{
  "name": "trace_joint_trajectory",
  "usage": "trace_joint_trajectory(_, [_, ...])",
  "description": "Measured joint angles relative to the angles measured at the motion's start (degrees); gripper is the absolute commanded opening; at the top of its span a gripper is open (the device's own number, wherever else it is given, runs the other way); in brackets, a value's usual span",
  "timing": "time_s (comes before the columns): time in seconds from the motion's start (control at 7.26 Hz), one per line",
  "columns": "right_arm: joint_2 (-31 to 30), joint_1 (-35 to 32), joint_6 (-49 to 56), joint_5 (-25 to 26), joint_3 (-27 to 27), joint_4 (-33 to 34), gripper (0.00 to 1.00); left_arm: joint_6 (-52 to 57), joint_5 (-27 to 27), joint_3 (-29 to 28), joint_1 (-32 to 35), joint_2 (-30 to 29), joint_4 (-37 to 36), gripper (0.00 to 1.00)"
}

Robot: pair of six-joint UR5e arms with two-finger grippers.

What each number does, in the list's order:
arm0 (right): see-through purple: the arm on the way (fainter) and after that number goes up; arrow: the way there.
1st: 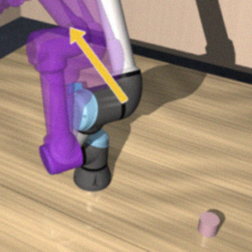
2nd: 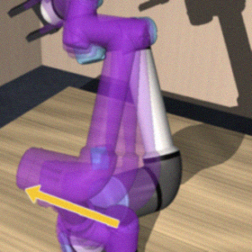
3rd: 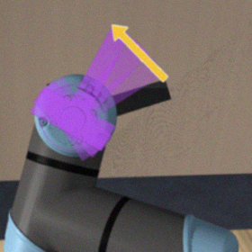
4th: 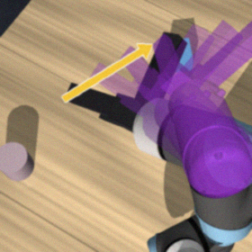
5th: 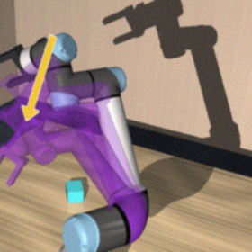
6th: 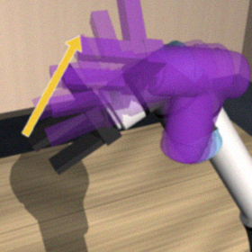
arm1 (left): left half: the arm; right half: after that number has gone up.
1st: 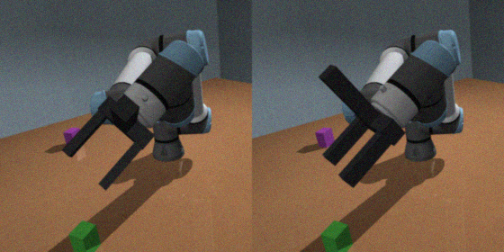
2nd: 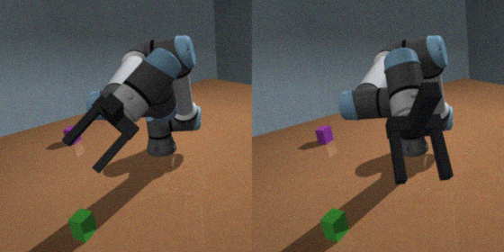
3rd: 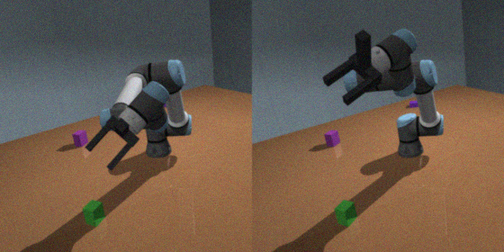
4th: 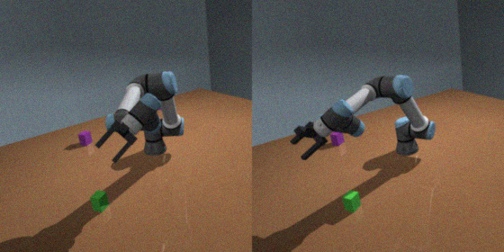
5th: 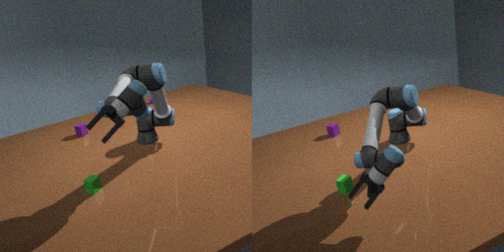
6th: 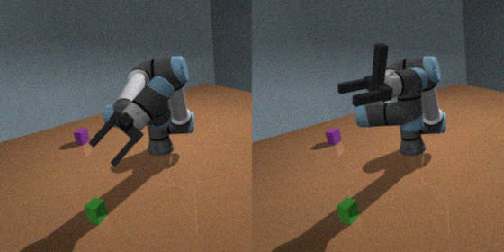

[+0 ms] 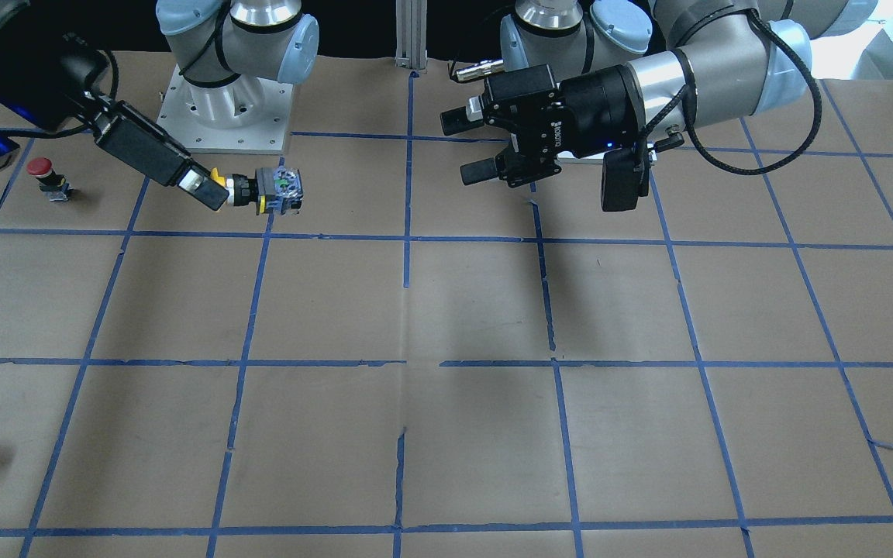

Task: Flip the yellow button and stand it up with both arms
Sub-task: 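Grasp the yellow cap with the right gripper while the left gripper releases and withdraws, then carry the yellow button with the right gripper and lower it upright near the green button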

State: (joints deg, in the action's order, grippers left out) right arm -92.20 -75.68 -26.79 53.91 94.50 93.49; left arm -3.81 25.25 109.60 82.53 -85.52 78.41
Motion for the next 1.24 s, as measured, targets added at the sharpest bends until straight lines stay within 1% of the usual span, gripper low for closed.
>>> trace_joint_trajectory(0.14, [0.36, 0.35, 10.96, 8.24, 1.47, 0.45, 0.08, -0.15, 5.94, -0.46, 0.07, 0.41, -0.06, 0.99])
trace_joint_trajectory(0.28, [0.54, 0.79, 20.86, 15.03, 2.96, 1.00, 0.08, -0.20, 13.43, -1.79, 0.16, 0.63, 0.24, 0.99])
trace_joint_trajectory(0.41, [0.67, 1.60, 28.81, 20.73, 4.51, 2.87, 0.08, -0.18, 21.20, -3.59, 0.24, 0.61, 1.09, 0.99])
trace_joint_trajectory(0.55, [0.84, 2.96, 36.57, 26.45, 7.00, 7.46, 0.08, -0.12, 28.36, -5.85, 0.49, 0.46, 2.38, 0.99])
trace_joint_trajectory(0.69, [0.97, 4.79, 43.94, 30.75, 10.52, 13.88, 0.08, -0.06, 35.41, -9.09, 1.45, -0.08, 4.41, 0.99])
trace_joint_trajectory(0.83, [0.95, 7.10, 50.61, 33.64, 14.72, 21.63, 0.08, 0.06, 43.32, -13.05, 3.21, -1.31, 7.02, 0.99])
trace_joint_trajectory(0.96, [0.90, 9.71, 56.82, 35.37, 18.68, 29.16, 0.08, 0.38, 51.47, -16.93, 5.02, -3.09, 9.42, 0.99])
trace_joint_trajectory(1.1, [0.91, 13.03, 63.94, 35.85, 22.00, 35.20, 0.08, 0.81, 57.44, -19.87, 6.22, -4.42, 11.13, 0.99])
trace_joint_trajectory(1.24, [0.96, 16.52, 69.44, 35.05, 24.16, 38.23, 0.08, 1.23, 60.04, -21.05, 6.82, -4.47, 12.04, 0.99])
